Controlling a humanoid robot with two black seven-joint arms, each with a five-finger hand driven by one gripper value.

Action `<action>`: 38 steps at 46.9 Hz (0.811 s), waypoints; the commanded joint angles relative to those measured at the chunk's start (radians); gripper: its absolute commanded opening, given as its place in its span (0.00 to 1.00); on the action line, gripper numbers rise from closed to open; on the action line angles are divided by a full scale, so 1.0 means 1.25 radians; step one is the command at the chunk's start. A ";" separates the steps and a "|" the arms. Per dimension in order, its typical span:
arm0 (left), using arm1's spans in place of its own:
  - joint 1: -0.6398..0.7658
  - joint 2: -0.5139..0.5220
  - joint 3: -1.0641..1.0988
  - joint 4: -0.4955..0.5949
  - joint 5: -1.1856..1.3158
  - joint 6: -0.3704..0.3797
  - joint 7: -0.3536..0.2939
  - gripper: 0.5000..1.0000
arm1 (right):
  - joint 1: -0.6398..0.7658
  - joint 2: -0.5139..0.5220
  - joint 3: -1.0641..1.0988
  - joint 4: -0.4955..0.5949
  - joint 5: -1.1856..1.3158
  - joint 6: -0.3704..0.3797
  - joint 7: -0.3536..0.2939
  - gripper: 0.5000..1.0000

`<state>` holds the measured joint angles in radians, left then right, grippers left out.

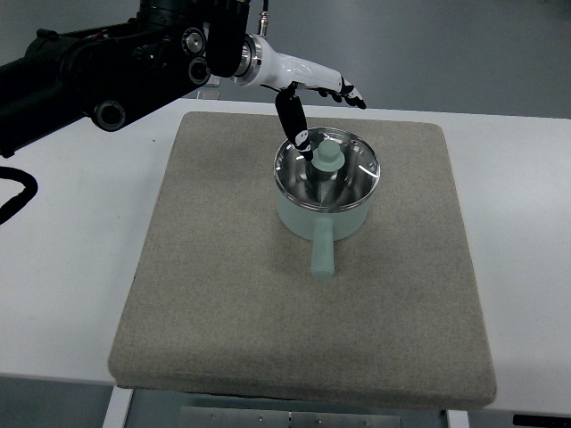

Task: Place lid left of pot with left hand
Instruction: 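Reach the left hand over the glass lid's mint-green knob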

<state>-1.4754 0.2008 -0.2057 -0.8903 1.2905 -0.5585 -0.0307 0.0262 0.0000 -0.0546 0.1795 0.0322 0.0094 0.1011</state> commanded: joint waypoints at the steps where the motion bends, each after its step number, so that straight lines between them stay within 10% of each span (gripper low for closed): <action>1: 0.001 -0.017 0.000 0.002 0.028 0.000 0.000 0.97 | 0.000 0.000 0.000 0.000 0.000 0.000 0.000 0.85; 17: 0.000 -0.039 0.000 0.002 0.122 0.000 -0.001 0.87 | 0.000 0.000 -0.001 0.000 0.000 0.000 0.000 0.85; 38: 0.001 -0.039 0.001 -0.003 0.162 -0.001 -0.002 0.48 | 0.000 0.000 0.000 0.000 0.000 0.001 0.000 0.85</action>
<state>-1.4755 0.1518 -0.2033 -0.8918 1.4905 -0.5598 -0.0335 0.0257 0.0000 -0.0545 0.1795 0.0322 0.0099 0.1012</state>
